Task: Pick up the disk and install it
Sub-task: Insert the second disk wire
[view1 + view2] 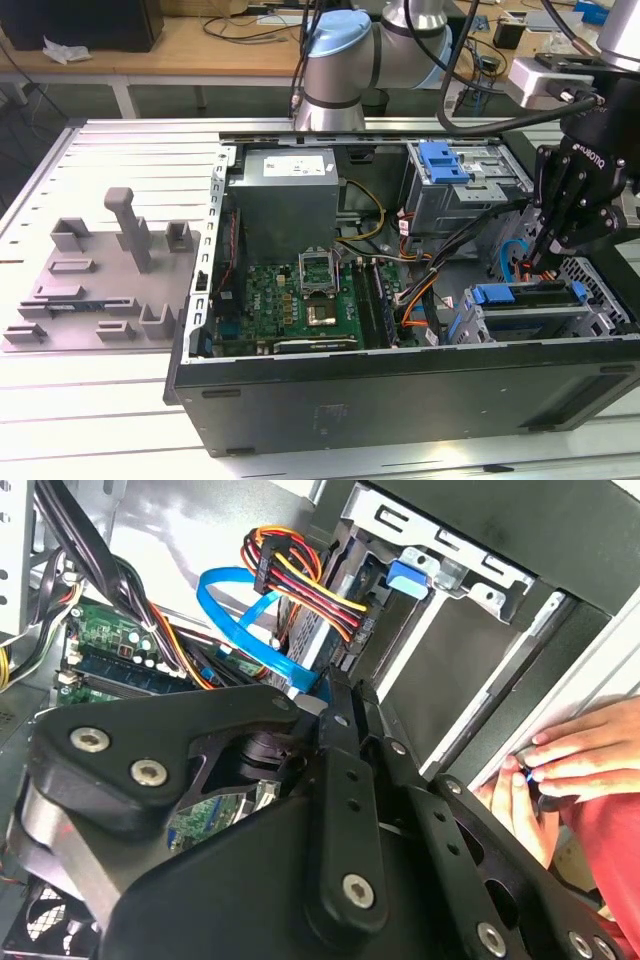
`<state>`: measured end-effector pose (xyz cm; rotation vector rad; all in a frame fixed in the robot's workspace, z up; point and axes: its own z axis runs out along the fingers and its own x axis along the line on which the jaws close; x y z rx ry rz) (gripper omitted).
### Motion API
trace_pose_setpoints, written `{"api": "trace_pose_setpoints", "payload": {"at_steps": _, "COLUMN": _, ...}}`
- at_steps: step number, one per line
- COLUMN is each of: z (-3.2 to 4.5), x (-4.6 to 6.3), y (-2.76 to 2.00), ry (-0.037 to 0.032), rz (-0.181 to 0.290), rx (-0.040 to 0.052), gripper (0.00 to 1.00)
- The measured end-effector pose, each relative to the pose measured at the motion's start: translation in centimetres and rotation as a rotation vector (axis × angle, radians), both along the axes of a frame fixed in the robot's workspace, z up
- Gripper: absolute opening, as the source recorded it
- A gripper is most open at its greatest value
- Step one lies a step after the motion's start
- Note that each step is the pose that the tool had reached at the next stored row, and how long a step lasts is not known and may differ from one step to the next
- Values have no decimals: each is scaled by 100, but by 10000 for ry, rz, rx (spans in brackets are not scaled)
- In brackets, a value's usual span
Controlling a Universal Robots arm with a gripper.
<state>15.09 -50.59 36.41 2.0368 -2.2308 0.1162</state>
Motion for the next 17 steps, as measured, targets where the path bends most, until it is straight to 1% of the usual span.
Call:
{"api": "trace_pose_setpoints", "payload": {"at_steps": 4, "z": 0, "x": 0, "y": 0, "ry": 0, "rz": 0, "rx": 0, "gripper": 16}}
{"api": "trace_pose_setpoints", "payload": {"at_steps": 8, "z": -4, "x": 0, "y": -13, "ry": -1, "rz": 1, "rx": 46, "gripper": 16}}
{"api": "trace_pose_setpoints", "payload": {"at_steps": 12, "z": -8, "x": 0, "y": -16, "ry": -14, "rz": 5, "rx": 58, "gripper": 16}}
{"api": "trace_pose_setpoints", "payload": {"at_steps": 17, "z": -16, "x": 0, "y": -24, "ry": -157, "rz": 25, "rx": 75, "gripper": 16}}
